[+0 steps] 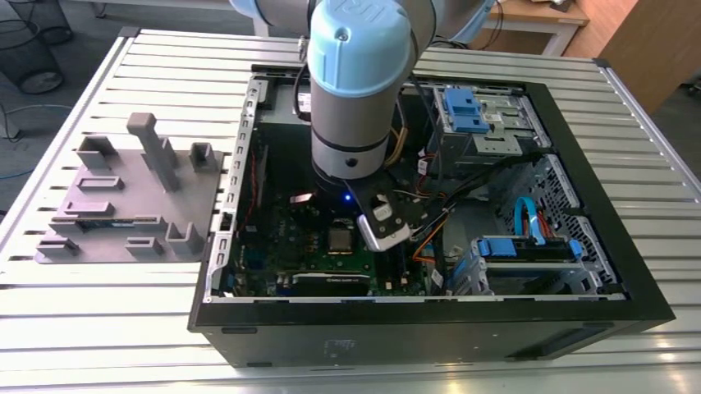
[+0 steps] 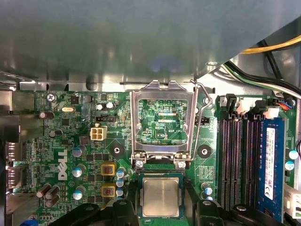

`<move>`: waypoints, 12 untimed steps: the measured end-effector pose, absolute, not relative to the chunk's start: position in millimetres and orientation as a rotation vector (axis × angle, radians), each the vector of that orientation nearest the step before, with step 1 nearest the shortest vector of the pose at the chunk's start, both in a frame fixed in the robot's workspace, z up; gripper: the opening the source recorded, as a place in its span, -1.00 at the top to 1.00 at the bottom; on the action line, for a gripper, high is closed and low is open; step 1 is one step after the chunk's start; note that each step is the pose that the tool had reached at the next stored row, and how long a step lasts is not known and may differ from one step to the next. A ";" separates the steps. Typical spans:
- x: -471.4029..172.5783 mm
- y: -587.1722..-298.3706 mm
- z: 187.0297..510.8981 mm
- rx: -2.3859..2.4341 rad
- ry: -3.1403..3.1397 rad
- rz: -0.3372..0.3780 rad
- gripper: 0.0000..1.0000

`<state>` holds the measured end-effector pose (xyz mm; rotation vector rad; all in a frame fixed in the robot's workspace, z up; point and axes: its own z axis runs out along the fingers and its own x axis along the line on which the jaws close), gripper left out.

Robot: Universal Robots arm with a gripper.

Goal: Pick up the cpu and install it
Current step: 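Place the cpu into insertion slot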

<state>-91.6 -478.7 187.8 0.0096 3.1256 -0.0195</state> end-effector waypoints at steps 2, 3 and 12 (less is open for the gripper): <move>-91.5 -479.5 187.7 0.010 3.125 -0.019 0.06; -91.5 -480.1 187.7 0.009 3.125 -0.019 0.06; -91.6 -482.1 187.6 0.009 3.126 -0.020 0.06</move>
